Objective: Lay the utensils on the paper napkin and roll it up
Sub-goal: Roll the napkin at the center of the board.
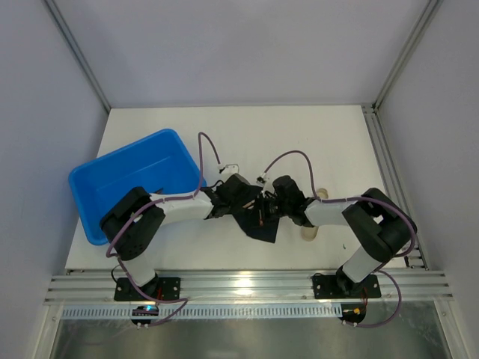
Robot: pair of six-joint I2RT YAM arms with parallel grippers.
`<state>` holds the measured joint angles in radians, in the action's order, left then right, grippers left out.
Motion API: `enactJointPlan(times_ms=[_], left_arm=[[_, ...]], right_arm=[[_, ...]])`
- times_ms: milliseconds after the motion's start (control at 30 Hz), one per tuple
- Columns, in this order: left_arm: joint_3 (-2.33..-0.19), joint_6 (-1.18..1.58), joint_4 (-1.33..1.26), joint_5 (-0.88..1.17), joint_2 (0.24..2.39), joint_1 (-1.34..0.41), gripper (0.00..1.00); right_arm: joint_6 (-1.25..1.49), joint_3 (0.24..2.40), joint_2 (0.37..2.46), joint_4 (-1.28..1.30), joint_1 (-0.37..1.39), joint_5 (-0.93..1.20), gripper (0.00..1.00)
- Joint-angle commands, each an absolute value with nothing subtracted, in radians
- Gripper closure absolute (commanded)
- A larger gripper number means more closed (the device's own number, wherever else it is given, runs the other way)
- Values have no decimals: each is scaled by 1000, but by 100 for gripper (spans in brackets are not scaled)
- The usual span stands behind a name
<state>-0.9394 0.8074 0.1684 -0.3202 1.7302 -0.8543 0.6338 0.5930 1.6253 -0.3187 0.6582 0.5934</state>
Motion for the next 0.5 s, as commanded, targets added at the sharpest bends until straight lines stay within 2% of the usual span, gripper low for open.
enactJointPlan(times_ms=[0,467], left_arm=[[-923,810,167,-316,1723,-847,100],[-922,805,176,-319,1713,-847,100]], right_arm=[[612,578,1562,-318,647,545,96],[612,557,1591,-311,647,518,96]])
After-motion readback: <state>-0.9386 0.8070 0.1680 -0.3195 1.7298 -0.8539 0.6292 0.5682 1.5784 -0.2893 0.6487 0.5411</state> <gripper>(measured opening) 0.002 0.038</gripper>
